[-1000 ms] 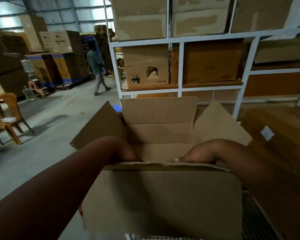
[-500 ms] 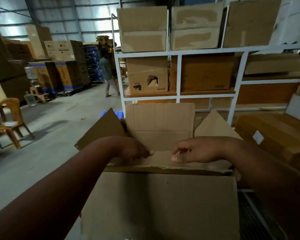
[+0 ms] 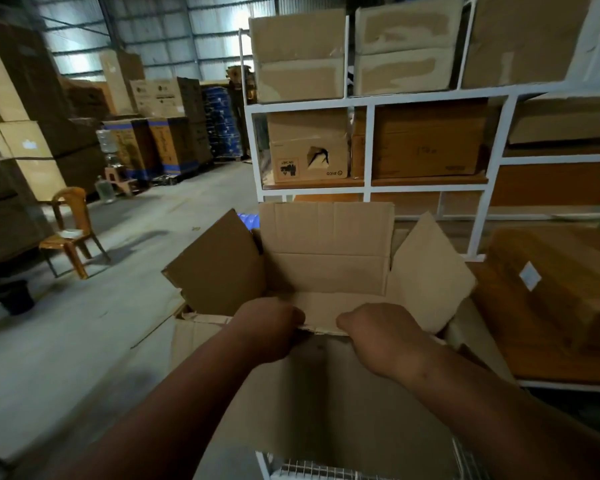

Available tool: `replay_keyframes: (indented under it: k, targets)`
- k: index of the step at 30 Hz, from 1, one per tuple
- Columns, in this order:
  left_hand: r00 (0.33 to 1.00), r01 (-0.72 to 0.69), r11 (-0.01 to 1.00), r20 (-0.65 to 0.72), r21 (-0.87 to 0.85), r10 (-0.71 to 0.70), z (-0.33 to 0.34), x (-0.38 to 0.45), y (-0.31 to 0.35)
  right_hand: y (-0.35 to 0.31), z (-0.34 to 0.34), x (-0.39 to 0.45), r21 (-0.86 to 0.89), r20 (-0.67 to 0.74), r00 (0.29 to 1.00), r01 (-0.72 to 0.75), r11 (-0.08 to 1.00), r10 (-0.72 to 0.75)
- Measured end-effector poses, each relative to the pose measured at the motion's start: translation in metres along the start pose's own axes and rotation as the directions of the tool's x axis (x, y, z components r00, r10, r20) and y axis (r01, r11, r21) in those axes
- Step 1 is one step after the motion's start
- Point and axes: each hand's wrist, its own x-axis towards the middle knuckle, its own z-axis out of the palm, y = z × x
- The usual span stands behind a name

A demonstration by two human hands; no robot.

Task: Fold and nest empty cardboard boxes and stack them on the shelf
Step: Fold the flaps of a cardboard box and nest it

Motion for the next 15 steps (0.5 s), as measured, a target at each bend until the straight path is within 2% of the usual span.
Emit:
replay_keyframes:
  k: [3, 6, 10, 15]
  targets:
    - [0.998, 0.059, 0.998, 0.006, -0.024, -0.059, -0.01, -0.011, 0.014, 0.005, 0.0, -0.02, 0.107, -0.046, 0.999, 0.014, 0.994, -0.009]
    - [0.986, 0.063, 0.994, -0.149, -0.086, -0.075, -0.022, -0.023, 0.038, 0.014, -0.01, -0.047, 0.17, -0.092, 0.996, 0.015, 0.985, 0.001]
    - [0.956, -0.096, 0.995, -0.28, -0.033, 0.083, -0.04, -0.021, 0.098, 0.041, -0.024, -0.085, 0.119, -0.141, 0.99, -0.005, 0.993, 0.022]
    - [0.923, -0.25, 0.967, -0.316, -0.051, 0.222, -0.068, 0.006, 0.182, 0.101, -0.034, -0.146, 0.08, -0.099, 0.971, -0.208, 0.975, 0.216]
